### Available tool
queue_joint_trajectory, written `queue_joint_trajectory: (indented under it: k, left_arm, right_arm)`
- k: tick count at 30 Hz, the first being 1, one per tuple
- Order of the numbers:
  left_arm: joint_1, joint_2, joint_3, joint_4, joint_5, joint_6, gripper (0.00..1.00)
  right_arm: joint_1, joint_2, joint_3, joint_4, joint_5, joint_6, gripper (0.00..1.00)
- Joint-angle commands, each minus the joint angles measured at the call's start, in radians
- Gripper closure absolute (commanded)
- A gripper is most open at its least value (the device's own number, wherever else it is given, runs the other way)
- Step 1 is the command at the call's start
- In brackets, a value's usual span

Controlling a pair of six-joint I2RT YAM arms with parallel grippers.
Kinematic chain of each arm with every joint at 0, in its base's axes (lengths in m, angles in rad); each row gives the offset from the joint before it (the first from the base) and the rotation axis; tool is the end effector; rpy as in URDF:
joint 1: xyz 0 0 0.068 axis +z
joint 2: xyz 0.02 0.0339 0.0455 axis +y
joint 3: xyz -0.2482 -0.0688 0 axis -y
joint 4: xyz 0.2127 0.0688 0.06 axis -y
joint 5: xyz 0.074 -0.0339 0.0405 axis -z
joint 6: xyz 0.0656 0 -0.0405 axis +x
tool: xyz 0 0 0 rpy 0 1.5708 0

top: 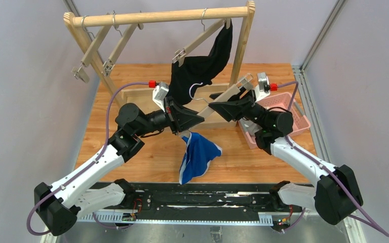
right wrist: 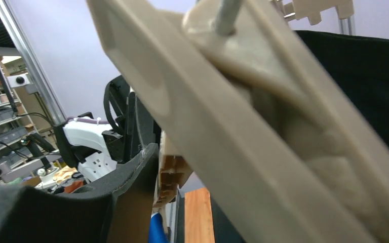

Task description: Remove the underwear clipped to the hanger

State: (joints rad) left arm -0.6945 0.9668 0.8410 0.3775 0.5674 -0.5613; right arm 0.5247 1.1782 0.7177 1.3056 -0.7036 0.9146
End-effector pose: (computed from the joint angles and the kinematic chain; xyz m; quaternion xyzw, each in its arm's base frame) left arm 0.1487 -0.1697 0.3828 0.2599 0.5722 -0.5845 0.5132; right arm 0.1731 0.1492 0.3948 -0.2515 0.3893 0.6704 0.5794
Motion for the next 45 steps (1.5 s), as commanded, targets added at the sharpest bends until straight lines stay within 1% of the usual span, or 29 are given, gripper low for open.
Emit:
queue_joint_trajectory:
  k: [1,2,6,7,10,13,15,17,19,21,25,31,35,38,43,45]
  left_arm:
    - [-0.014,0.007,0.0,0.066,-0.031,-0.007,1.0]
    - [-0.014,0.008,0.0,0.067,-0.031,-0.009,1.0]
    - [-0.014,0.013,0.0,0.068,-0.03,-0.019,0.99]
    - [-0.014,0.015,-0.002,0.067,-0.032,-0.022,0.97]
    - [-0.015,0.016,-0.017,0.067,-0.033,-0.033,0.81]
    - [-0.014,0.005,-0.034,0.067,-0.023,-0.025,0.69]
    - [-0.014,-0.01,-0.051,0.068,-0.023,-0.017,0.64]
    - [-0.014,-0.031,-0.068,0.067,-0.024,-0.007,0.6]
    - [-0.014,-0.054,-0.084,0.064,-0.029,0.007,0.58]
    - [-0.014,-0.077,-0.099,0.055,-0.037,0.023,0.57]
    - [-0.014,-0.09,-0.107,0.046,-0.068,0.027,0.55]
    - [-0.014,-0.031,-0.092,0.047,-0.054,0.021,0.55]
    - [-0.014,-0.011,-0.105,0.047,-0.025,0.026,0.57]
    - [-0.014,-0.044,-0.165,0.048,-0.044,0.041,0.57]
    - [-0.014,-0.163,-0.302,0.047,-0.061,0.087,0.55]
    - [-0.014,-0.21,-0.352,0.047,-0.078,0.104,0.54]
  right_arm:
    - [0.031,-0.01,0.071,-0.08,-0.01,-0.077,0.95]
    - [0.034,-0.019,0.074,-0.111,-0.01,-0.097,0.99]
    - [0.045,-0.056,0.049,-0.139,0.01,-0.154,0.99]
    - [0.045,-0.069,0.043,-0.145,0.017,-0.163,0.99]
    - [0.046,-0.087,0.04,-0.154,0.014,-0.186,0.99]
    - [0.045,-0.091,0.039,-0.141,0.008,-0.184,0.99]
    - [0.045,-0.09,0.039,-0.103,-0.002,-0.168,0.99]
    - [0.046,-0.087,0.037,-0.054,-0.001,-0.139,0.99]
    - [0.046,-0.089,0.041,-0.041,-0.01,-0.129,0.99]
    - [0.045,-0.091,0.047,-0.052,-0.012,-0.135,0.99]
    - [0.045,-0.096,0.056,-0.158,0.016,-0.175,1.0]
    - [0.046,-0.074,0.057,-0.143,0.018,-0.163,0.99]
    - [0.045,-0.086,0.055,-0.145,0.029,-0.171,1.0]
    - [0.047,-0.103,0.063,-0.161,0.032,-0.182,0.99]
    - [0.046,-0.133,0.072,-0.18,0.055,-0.189,0.99]
    - [0.046,-0.137,0.076,-0.162,0.068,-0.175,0.99]
